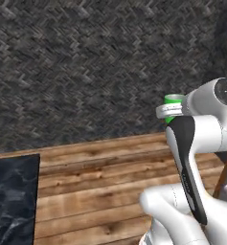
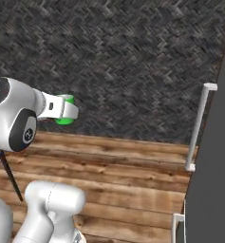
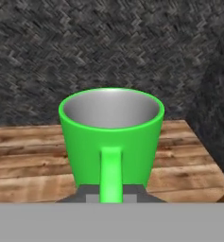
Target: There is a tray on the dining counter. Grab the cup, mug, and pitcher and place them on the tray. The pitcher may be placed next to the tray if it cannot fit the tray.
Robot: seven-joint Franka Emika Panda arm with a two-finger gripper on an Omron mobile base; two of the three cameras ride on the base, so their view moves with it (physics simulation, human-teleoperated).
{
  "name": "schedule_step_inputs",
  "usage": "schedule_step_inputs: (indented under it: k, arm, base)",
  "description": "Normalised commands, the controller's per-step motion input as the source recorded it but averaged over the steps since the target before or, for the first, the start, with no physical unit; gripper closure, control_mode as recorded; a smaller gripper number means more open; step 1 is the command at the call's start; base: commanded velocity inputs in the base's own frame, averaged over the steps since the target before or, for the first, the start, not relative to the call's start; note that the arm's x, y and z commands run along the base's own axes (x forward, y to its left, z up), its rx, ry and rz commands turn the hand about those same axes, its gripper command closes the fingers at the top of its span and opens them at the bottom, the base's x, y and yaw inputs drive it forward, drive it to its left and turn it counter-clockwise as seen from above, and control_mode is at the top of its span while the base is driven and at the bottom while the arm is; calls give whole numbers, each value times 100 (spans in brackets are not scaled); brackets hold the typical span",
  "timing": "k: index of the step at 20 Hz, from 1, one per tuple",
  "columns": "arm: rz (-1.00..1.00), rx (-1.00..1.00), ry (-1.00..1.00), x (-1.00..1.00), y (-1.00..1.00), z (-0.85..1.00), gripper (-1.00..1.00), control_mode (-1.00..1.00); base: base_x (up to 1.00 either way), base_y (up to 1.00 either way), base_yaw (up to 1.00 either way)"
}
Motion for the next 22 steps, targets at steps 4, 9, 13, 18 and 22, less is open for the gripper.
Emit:
schedule_step_inputs:
  k: [4, 9, 13, 18, 22]
  arm:
    - [0, 0, 0, 0, 0, 0, 100, 100]
    - [0, 0, 0, 0, 0, 0, 100, 100]
    - [0, 0, 0, 0, 0, 0, 100, 100]
    - [0, 0, 0, 0, 0, 0, 100, 100]
    - [0, 0, 0, 0, 0, 0, 100, 100]
  base:
    - [100, 0, 0]
    - [100, 0, 0]
    - [100, 0, 0]
    - [100, 0, 14]
    - [72, -1, 84]
